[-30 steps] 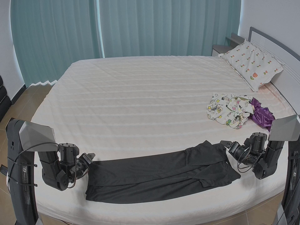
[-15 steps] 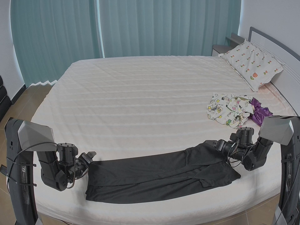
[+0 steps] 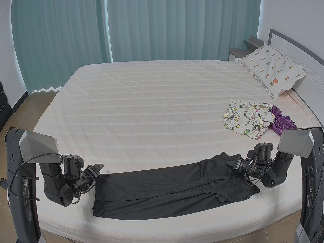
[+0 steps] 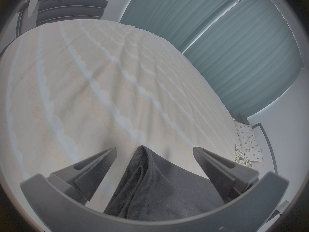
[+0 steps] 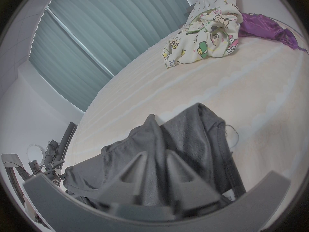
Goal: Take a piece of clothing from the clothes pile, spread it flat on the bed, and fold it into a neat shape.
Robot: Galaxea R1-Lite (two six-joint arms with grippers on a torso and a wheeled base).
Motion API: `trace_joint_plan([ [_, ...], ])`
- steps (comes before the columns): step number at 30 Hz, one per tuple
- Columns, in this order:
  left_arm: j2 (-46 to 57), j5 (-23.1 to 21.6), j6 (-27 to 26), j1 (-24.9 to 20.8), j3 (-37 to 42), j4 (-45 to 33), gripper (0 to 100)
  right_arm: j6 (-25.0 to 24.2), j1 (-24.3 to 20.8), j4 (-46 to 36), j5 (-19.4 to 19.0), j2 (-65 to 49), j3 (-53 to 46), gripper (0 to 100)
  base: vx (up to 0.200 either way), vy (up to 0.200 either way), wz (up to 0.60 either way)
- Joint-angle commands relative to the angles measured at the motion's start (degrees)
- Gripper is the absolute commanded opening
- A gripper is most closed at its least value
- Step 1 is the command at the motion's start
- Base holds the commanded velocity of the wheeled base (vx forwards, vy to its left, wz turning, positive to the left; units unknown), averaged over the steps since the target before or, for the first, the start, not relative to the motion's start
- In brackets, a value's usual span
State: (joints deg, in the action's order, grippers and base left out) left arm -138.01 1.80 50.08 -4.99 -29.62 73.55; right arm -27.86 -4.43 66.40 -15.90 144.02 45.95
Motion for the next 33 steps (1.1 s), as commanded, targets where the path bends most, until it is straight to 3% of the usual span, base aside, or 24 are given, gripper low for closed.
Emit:
trace_joint_plan([
  [1,0.1,0.0,0.0,0.0,0.0,0.0,100,0.4,0.9,0.0,0.0,-1.2,-1.7,0,0.000,0.000,0.00],
  [17,0.0,0.0,0.0,0.0,0.0,0.0,100,6.1,2.8,0.4,-0.5,-3.4,-8.4,0,0.000,0.000,0.00],
  [18,0.0,0.0,0.0,0.0,0.0,0.0,100,6.1,2.8,0.4,-0.5,-3.4,-8.4,100,0.000,0.000,0.00],
  [26,-0.1,0.0,0.0,0.0,-0.5,0.0,100,6.3,2.8,1.8,-0.3,-5.8,-7.9,100,0.000,0.000,0.00],
  [33,0.0,0.1,0.1,0.0,-0.4,0.0,100,6.0,2.7,-2.1,1.6,-10.7,-5.8,100,0.000,0.000,0.00],
])
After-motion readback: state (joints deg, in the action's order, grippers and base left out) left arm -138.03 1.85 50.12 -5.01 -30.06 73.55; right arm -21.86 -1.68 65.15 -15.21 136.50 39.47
